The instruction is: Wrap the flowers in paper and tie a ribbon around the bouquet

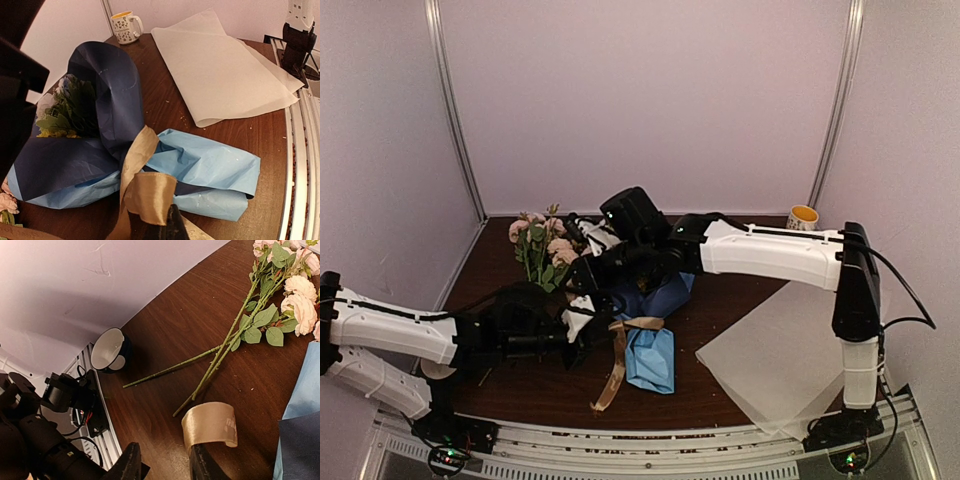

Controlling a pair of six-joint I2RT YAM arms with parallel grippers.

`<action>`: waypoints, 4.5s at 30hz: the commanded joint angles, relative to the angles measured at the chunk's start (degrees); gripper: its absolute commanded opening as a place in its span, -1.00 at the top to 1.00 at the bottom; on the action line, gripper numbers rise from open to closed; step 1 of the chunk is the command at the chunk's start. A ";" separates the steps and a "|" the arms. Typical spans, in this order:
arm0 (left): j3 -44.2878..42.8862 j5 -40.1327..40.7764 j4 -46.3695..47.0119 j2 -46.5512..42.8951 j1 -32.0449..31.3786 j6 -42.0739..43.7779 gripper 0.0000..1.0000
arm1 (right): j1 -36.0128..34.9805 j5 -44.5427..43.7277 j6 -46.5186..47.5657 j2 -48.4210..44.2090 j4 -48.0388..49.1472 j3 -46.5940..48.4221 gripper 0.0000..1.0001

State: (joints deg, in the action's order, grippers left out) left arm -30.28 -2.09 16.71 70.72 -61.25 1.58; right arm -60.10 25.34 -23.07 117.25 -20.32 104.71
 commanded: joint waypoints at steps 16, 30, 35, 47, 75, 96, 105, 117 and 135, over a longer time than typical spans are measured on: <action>1.48 1.61 6.27 0.50 -0.18 -2.71 1.00 | 4.09 5.82 7.66 -14.13 0.93 -15.28 0.04; 0.36 1.60 5.71 1.52 -0.11 -2.68 1.00 | 4.25 12.19 8.86 -17.44 6.17 -28.06 0.08; 0.05 1.88 5.28 1.70 -0.10 -2.47 1.00 | 4.22 12.17 9.11 -17.21 5.59 -28.97 0.13; -1.22 3.44 1.44 1.25 0.20 -5.01 0.80 | 4.48 8.38 8.74 -17.65 4.71 -29.31 1.00; -13.42 0.63 -19.16 21.21 22.12 -21.83 0.03 | 5.57 6.24 7.95 -17.76 4.74 -30.79 1.00; -1.82 -0.51 -9.55 -10.59 4.13 -6.35 1.00 | 8.24 3.88 3.72 -16.91 6.62 -29.34 1.00; -17.36 -10.15 -15.28 0.85 -3.16 2.84 1.00 | 10.66 4.04 -1.12 -17.53 10.88 -29.08 1.00; -48.35 -20.93 -23.05 30.93 -10.48 13.38 1.00 | 11.83 3.12 0.31 -17.66 8.59 -27.37 1.00; -32.38 -3.76 -12.62 13.40 -7.26 7.67 -0.39 | 11.80 5.69 -0.32 -18.56 10.30 -30.46 1.00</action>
State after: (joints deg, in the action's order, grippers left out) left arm -69.78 -10.55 -6.74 93.54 -71.88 15.99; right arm -48.45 29.87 -22.79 100.99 -11.70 75.42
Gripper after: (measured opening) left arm 0.717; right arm 0.003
